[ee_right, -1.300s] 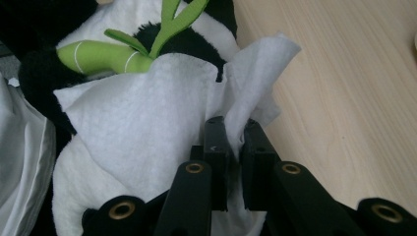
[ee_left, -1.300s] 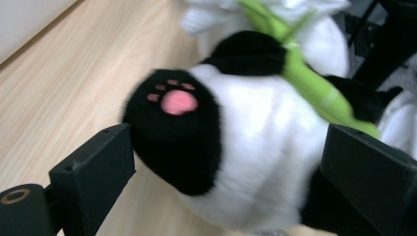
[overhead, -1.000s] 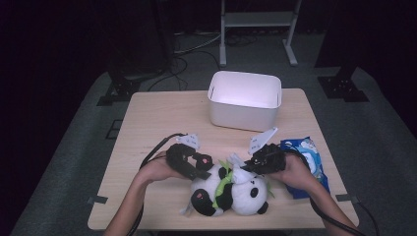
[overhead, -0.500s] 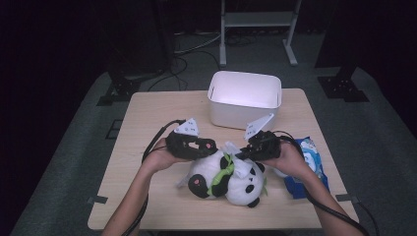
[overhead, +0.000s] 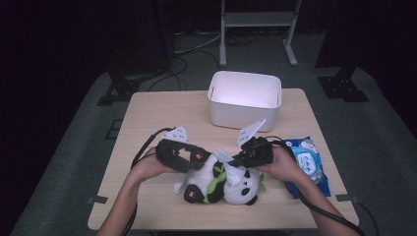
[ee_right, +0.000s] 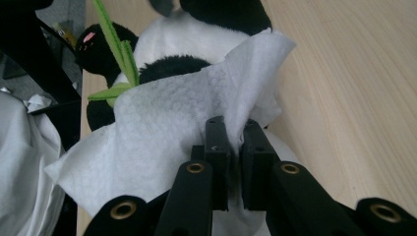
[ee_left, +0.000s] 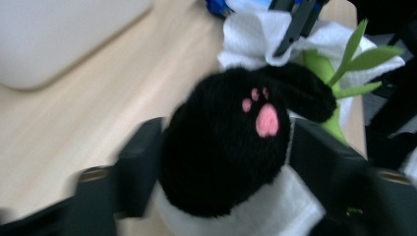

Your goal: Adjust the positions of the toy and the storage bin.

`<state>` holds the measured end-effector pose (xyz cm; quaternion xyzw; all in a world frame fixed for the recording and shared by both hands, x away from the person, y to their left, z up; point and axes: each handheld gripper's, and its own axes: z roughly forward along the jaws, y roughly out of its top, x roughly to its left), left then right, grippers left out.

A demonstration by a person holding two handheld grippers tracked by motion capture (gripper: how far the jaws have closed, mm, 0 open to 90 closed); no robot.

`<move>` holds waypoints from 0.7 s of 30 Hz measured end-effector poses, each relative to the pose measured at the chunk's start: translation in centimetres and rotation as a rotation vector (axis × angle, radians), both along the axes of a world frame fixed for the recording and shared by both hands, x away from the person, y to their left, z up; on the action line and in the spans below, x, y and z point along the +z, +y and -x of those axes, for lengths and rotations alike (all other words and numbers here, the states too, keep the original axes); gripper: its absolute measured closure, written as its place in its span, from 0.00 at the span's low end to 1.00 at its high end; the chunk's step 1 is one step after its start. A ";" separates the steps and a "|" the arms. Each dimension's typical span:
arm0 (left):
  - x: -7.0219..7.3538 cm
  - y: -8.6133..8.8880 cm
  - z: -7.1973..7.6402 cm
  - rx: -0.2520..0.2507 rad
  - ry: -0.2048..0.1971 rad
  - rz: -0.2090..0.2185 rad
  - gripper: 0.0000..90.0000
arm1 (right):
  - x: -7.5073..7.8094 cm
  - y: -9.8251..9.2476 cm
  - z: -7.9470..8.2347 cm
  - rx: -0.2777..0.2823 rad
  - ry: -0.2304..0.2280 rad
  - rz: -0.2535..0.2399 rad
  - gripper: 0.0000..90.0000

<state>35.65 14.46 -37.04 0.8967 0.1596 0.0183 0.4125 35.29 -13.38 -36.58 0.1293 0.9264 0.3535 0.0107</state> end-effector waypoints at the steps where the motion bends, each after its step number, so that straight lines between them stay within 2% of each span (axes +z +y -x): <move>1: -0.3 -0.1 0.0 -0.003 0.019 -0.022 0.23 | 0.0 0.0 0.2 0.003 0.000 0.003 0.92; 2: -0.7 -0.3 0.0 -0.009 0.035 -0.037 0.19 | 0.0 0.0 0.3 0.012 0.003 0.001 0.92; 5: -1.4 -0.7 -0.3 -0.022 0.086 -0.040 0.10 | 0.0 -0.1 0.8 0.030 0.012 -0.002 0.92; 6: -1.4 -0.7 -0.3 -0.022 0.086 -0.040 0.10 | 0.0 -0.1 0.8 0.030 0.012 -0.002 0.92; 8: -1.6 -0.9 -0.3 -0.050 0.114 -0.025 0.10 | 0.0 -0.1 1.1 0.034 0.011 -0.001 0.92; 9: -1.7 -1.1 -0.2 -0.063 0.121 -0.033 0.08 | -0.1 -0.1 1.2 0.042 0.017 -0.006 0.92; 14: -1.8 -1.5 0.0 -0.085 0.105 -0.066 0.08 | -0.2 0.0 1.4 0.054 0.020 -0.009 0.92; 18: -2.0 -1.4 0.4 -0.088 0.052 -0.054 0.24 | 0.2 0.2 1.6 0.054 0.003 0.007 0.92; 21: -2.2 -1.0 0.7 -0.073 0.011 -0.015 0.35 | 0.8 0.4 1.3 0.047 -0.009 0.010 0.92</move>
